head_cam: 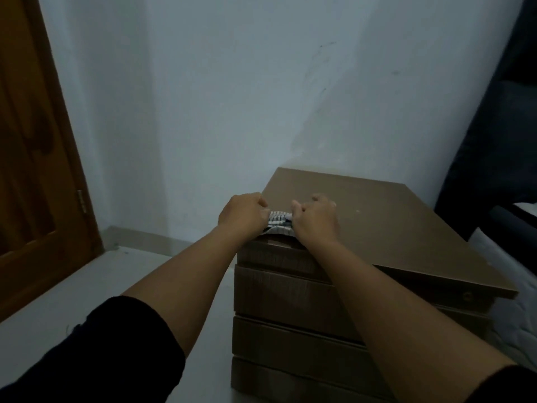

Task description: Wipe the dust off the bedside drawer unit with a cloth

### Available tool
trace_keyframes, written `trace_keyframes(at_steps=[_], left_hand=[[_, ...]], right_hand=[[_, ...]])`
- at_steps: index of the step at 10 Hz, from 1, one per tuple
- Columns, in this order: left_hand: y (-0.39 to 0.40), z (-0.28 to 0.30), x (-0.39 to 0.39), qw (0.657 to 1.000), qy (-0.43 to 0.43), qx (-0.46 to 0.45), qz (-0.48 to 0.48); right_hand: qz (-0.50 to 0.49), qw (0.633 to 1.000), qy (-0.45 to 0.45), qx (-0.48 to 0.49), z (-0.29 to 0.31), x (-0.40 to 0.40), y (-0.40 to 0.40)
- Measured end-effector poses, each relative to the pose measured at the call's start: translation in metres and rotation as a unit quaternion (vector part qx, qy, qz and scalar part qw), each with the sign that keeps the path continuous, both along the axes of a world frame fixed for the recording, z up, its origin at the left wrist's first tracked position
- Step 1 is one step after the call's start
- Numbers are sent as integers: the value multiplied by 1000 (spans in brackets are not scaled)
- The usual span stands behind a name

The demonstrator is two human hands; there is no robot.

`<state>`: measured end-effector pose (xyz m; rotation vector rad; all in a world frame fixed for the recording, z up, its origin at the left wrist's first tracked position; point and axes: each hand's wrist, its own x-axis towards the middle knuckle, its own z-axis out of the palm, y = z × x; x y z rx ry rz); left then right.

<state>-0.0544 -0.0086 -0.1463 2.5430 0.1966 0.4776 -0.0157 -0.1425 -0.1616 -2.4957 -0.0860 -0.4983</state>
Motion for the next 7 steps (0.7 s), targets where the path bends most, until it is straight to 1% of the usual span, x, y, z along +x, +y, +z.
trace_keyframes(at_steps=[1, 2, 3, 5, 6, 7], left_hand=[[0, -6, 3, 991, 45, 105, -70], [1, -12, 5, 975, 98, 173, -95], [1, -21, 9, 970, 127, 184, -94], [5, -29, 17, 966, 157, 184, -88], [0, -25, 6, 983, 115, 134, -56], [-12, -28, -15, 999, 41, 19, -10]], right_hand=[[74, 992, -38, -91, 5, -9, 3], [134, 972, 19, -190, 6, -16, 2], [176, 944, 76, -269, -2, -16, 0], [195, 944, 101, -248, -9, -13, -2], [206, 949, 87, -224, -7, -17, -5], [188, 965, -21, -181, -16, -34, -12]])
